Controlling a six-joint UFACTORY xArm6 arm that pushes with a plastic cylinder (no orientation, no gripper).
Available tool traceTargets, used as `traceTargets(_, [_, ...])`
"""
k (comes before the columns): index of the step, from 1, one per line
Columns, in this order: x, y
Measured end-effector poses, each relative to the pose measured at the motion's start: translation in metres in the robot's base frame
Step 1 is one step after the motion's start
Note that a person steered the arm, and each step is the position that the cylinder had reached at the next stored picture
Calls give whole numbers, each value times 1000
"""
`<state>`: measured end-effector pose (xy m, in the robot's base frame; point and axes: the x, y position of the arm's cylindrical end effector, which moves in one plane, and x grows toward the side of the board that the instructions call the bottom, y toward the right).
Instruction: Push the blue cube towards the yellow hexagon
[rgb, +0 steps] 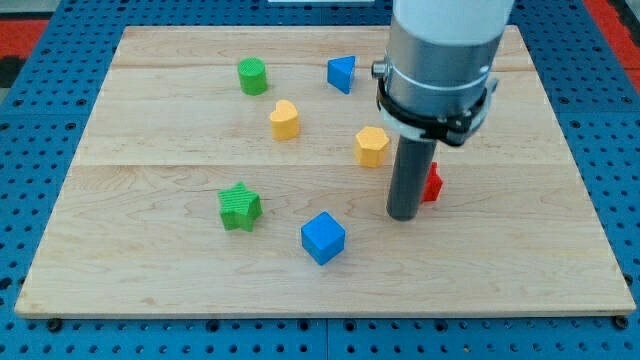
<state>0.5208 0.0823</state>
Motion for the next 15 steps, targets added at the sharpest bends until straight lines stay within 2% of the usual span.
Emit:
traceTargets(1, [33, -12])
traceTargets(3, [71, -82])
traceTargets(4, [72, -102])
traceTargets(7, [37, -102])
traceTargets(11, [44, -80])
traceTargets(15, [32, -57])
